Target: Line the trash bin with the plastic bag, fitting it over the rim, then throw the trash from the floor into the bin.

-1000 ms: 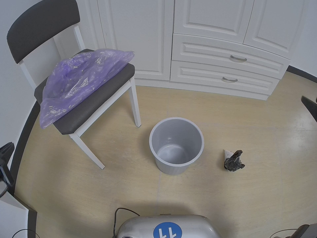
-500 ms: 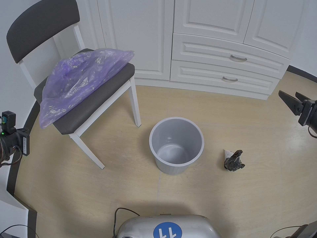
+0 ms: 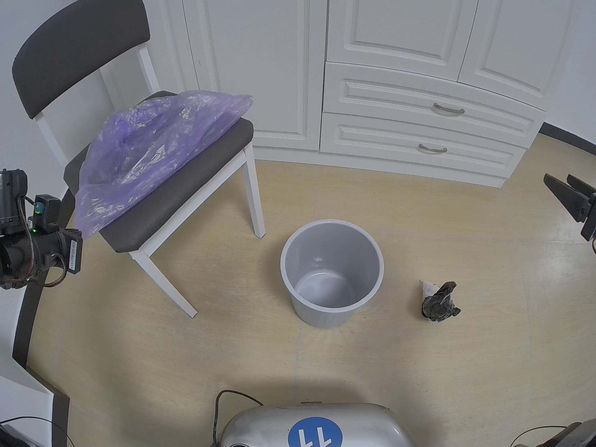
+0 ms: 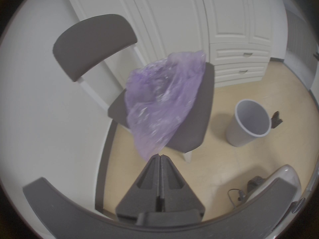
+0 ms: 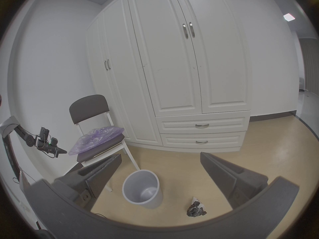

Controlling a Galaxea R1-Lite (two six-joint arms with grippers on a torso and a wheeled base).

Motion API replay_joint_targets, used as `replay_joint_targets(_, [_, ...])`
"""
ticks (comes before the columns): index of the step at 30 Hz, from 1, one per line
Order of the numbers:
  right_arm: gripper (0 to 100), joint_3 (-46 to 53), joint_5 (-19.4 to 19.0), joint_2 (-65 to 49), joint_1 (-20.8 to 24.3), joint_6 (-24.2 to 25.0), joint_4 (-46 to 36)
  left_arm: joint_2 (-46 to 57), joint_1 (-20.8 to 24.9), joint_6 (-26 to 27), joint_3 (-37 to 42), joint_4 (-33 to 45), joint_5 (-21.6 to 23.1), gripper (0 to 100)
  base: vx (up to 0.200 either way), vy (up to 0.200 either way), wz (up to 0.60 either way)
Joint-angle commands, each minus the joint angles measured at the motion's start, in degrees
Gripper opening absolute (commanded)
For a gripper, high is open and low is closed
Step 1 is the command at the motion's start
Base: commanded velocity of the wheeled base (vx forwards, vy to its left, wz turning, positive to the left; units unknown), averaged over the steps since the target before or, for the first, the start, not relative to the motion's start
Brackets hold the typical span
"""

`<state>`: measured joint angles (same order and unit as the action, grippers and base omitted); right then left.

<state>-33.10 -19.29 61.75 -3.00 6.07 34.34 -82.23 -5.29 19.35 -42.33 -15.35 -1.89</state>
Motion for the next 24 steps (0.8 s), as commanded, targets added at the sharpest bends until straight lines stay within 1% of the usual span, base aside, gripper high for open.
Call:
replay_joint_targets(1, [100,0.1,-2.9,-0.6,-4.0,1.4,0.0,1.1,2.3,-0.9,-1.6,0.0,2.6,0,0.000,0.000,0.00])
replay_joint_targets(4, [100,0.1,-4.5,-0.3,-4.8,1.8,0.1,2.4,2.7,-0.9,-1.6,0.1,3.6,0,0.000,0.000,0.00])
replay_joint_targets(8, [100,0.4,-4.7,-0.2,-4.9,1.8,0.1,2.3,2.7,-0.5,-1.4,0.3,3.1,0,0.000,0.000,0.00])
replay_joint_targets(9, [100,0.8,-4.6,-0.3,-4.9,1.7,0.2,2.2,2.6,-0.5,-1.4,0.6,3.0,100,0.000,0.000,0.00])
replay_joint_targets(14, [100,1.4,-4.4,-0.2,-5.5,1.4,0.3,1.3,2.0,-0.3,-1.5,0.4,2.1,100,0.000,0.000,0.00])
replay_joint_targets(15, [100,1.4,-4.5,-0.1,-5.6,1.4,0.4,0.6,1.9,-0.1,-1.4,0.2,0.6,100,0.000,0.000,0.00])
replay_joint_targets(17, [100,1.4,-4.5,-0.1,-5.6,1.4,0.5,0.2,1.6,0.3,-1.4,0.2,-0.7,100,0.000,0.000,0.00])
replay_joint_targets(18, [100,1.5,-4.6,-0.2,-5.7,1.4,0.5,-0.2,1.3,1.5,-1.4,0.1,-1.9,100,0.000,0.000,0.00])
replay_joint_targets(19, [100,1.5,-4.5,-0.2,-5.7,1.4,0.5,-0.3,1.3,1.7,-1.4,0.1,-2.1,100,0.000,0.000,0.00])
replay_joint_targets(20, [100,1.5,-4.6,-0.1,-5.8,1.4,0.5,-1.2,0.3,4.5,-1.4,0.0,-3.6,100,0.000,0.000,0.00])
replay_joint_targets(22, [100,1.5,-4.6,0.0,-6.1,1.3,0.5,-2.2,-0.9,7.7,-1.5,-0.1,-5.5,100,0.000,0.000,0.00])
replay_joint_targets(24, [100,1.5,-4.7,0.0,-6.4,1.3,0.5,-3.1,-1.7,9.1,-1.7,-0.4,-6.4,100,0.000,0.000,0.00])
